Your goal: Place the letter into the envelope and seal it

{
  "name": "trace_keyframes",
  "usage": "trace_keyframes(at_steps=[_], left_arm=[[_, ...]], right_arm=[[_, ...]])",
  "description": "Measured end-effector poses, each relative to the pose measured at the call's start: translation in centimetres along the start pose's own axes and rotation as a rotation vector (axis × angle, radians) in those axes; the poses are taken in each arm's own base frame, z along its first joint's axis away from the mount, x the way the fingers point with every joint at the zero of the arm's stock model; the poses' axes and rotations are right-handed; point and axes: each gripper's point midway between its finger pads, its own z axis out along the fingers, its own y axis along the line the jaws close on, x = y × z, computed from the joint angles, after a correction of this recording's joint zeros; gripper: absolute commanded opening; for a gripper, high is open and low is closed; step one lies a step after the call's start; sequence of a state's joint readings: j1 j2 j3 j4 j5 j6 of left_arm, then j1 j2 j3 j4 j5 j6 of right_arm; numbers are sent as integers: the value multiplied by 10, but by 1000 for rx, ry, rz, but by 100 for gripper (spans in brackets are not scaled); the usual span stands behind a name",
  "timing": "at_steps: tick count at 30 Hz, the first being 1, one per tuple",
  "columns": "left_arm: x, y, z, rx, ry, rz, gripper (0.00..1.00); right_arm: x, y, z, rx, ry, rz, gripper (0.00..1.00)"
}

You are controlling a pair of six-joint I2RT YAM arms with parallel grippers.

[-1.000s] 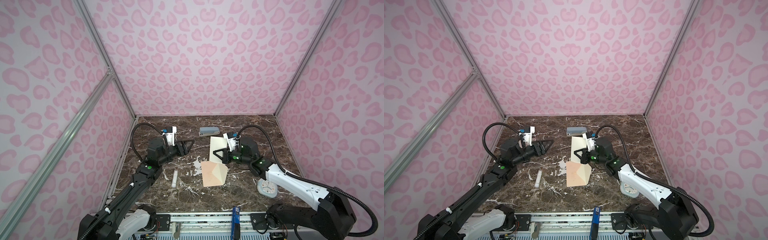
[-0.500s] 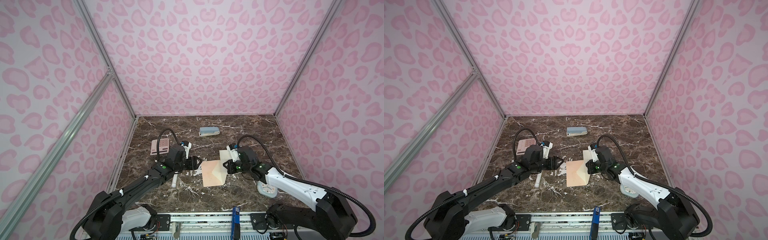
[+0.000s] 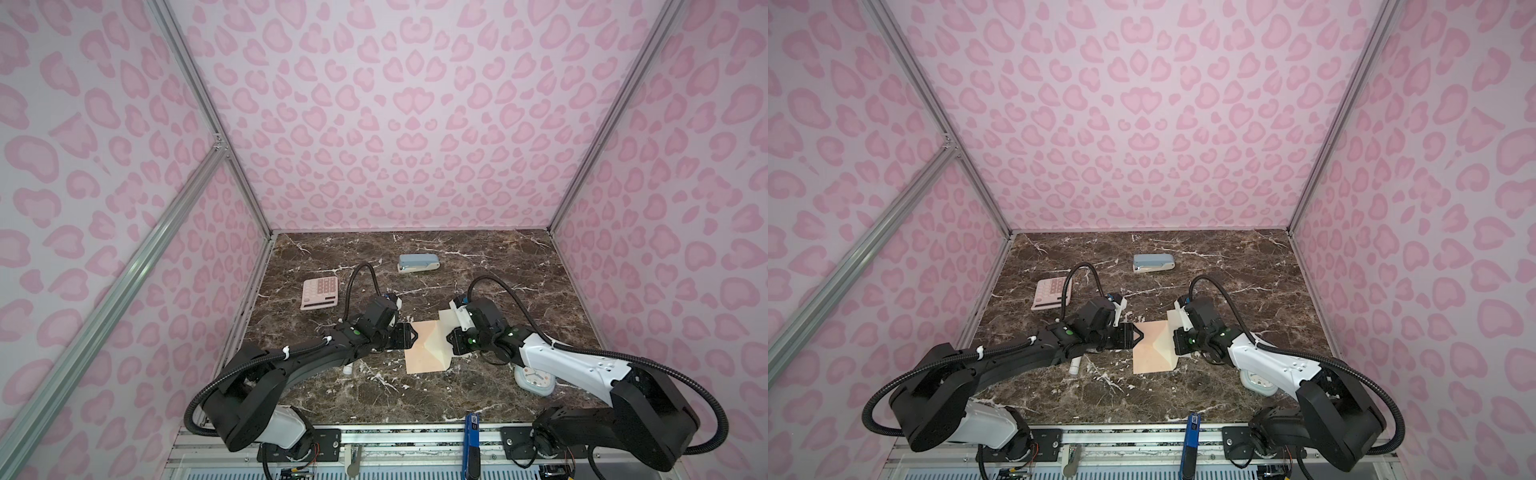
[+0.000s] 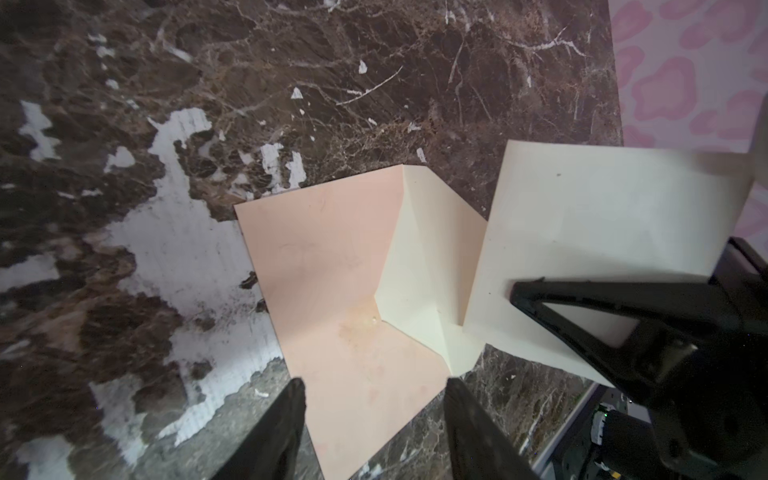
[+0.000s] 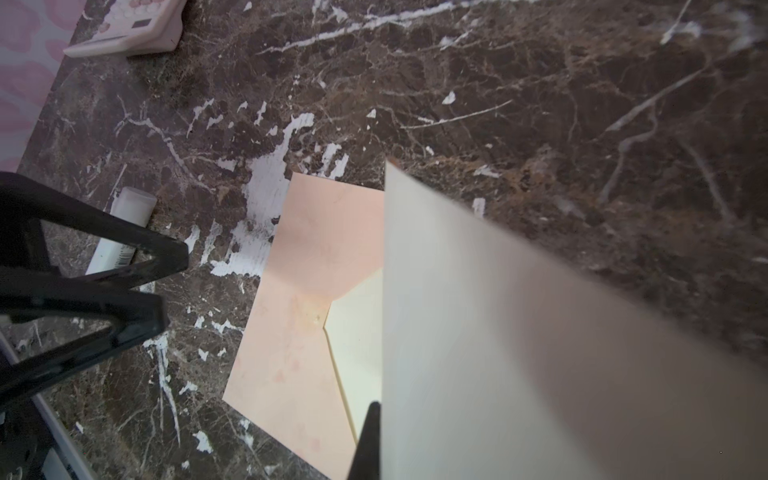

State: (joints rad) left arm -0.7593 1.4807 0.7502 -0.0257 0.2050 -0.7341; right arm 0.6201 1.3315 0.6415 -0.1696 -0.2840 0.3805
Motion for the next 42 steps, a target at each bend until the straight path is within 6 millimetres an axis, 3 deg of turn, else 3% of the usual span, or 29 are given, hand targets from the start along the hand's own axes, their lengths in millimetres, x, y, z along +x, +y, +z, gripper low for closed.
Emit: trace_keyframes(at_steps=[11,22,42], left_arm=[[10,5,22,-11,42,-11,48],[27,13,39,-12,98,-50,42],[29,14,50,8,100,-78,25]], right_arm=[[13,-8,12,35,24,-41,0],[20,-13,11,48,22,-51,0],[30,-12,11,24,26,-31,0]])
